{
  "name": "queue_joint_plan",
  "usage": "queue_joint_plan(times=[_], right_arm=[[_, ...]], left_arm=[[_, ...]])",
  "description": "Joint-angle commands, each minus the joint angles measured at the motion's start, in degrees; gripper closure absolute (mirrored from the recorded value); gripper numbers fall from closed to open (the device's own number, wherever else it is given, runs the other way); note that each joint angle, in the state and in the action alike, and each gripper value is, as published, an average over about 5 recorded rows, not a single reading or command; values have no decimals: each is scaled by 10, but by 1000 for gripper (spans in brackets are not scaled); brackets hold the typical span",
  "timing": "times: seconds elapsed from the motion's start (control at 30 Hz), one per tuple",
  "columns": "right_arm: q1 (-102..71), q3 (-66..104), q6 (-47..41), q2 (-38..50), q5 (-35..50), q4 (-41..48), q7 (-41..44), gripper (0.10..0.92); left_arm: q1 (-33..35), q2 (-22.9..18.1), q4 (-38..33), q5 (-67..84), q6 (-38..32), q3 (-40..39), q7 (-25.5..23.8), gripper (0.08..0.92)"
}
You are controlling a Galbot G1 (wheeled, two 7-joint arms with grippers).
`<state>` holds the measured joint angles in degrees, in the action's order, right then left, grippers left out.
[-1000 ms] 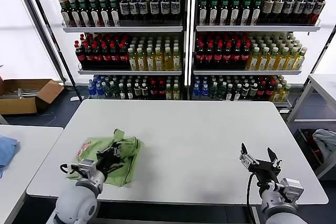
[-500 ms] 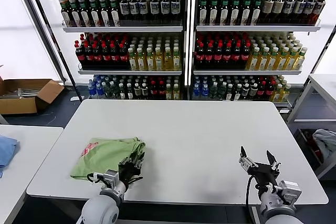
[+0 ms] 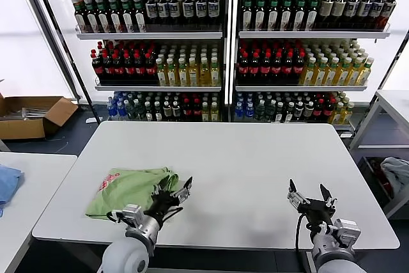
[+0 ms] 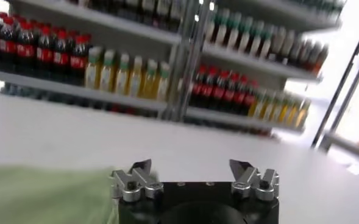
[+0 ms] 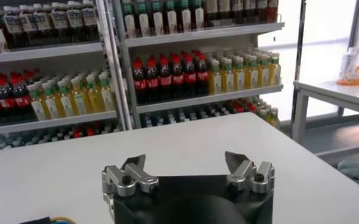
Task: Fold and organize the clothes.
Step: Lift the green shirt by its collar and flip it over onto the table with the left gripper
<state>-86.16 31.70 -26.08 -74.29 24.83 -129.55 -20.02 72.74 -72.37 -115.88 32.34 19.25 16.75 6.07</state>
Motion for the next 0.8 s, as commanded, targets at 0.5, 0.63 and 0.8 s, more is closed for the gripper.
queue_joint_plan(times=[0.5, 0.63, 0.8], right_arm=[[29, -37, -1, 8, -6, 8, -1, 203], [25, -35, -1, 10, -6, 5, -1, 203], [23, -37, -1, 9, -7, 3, -1, 203]], left_arm=[[13, 108, 121, 23, -8, 209, -33, 177], [9, 107, 143, 15, -10, 207, -40, 177], [12, 112, 153, 15, -9, 209, -50, 177]])
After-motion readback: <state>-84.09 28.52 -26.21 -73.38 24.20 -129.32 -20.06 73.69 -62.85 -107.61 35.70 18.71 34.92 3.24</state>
